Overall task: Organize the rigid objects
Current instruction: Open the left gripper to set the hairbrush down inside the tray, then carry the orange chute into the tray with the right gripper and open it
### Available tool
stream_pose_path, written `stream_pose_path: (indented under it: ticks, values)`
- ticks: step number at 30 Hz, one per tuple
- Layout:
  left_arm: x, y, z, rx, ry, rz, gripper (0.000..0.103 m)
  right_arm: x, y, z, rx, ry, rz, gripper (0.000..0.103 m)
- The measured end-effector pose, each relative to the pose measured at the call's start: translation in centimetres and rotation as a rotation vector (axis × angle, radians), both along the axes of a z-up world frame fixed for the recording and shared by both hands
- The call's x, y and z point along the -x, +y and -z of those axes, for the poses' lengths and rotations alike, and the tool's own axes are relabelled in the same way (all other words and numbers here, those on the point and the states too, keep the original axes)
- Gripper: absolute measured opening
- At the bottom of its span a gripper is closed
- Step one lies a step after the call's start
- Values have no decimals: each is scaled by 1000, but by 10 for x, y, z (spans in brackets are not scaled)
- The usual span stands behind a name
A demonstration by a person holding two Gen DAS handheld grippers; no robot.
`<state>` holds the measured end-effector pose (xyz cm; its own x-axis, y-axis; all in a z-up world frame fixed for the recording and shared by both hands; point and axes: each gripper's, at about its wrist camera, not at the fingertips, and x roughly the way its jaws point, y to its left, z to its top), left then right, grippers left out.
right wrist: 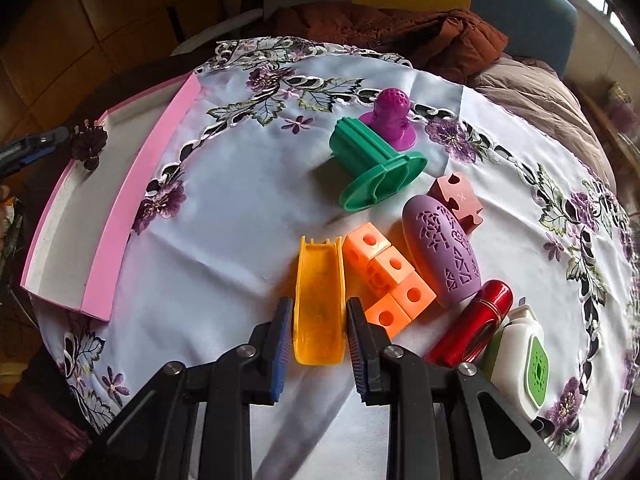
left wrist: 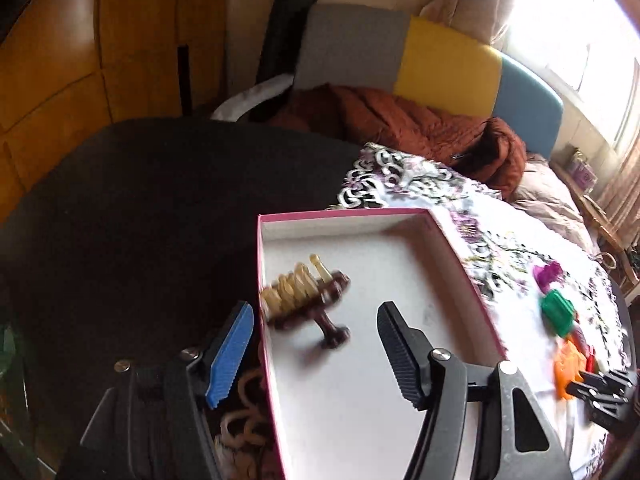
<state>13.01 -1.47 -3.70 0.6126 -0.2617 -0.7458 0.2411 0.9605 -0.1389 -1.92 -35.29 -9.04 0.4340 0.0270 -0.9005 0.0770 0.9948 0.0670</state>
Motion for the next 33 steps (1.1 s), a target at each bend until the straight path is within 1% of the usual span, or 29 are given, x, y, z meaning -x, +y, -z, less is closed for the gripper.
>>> stream_pose_path:
  ticks: [3, 10, 14, 18, 25, 30, 33]
  values:
    - [20, -2, -4, 17, 5, 24, 66, 0, 3, 0, 24, -4, -4, 27]
    - [62, -22, -11, -30, -23, 87, 66, 0, 7, -3, 66, -15, -1, 27]
    - [71, -23, -13, -45, -33, 100, 66, 1, 11, -7, 84, -27, 10, 27]
    - [77, -20, -15, -63, -48, 87, 66, 3, 20, -17, 62, -62, 28, 27]
    - [80, -8, -17, -67, -55, 71, 66, -9, 62, -43, 18, -138, -5, 27]
    - [77, 9, -12, -52, -32, 41, 66, -30, 107, -64, -9, -190, -95, 27]
    - [76, 21, -9, -45, -24, 13, 66, -43, 136, -69, -9, -200, -148, 27]
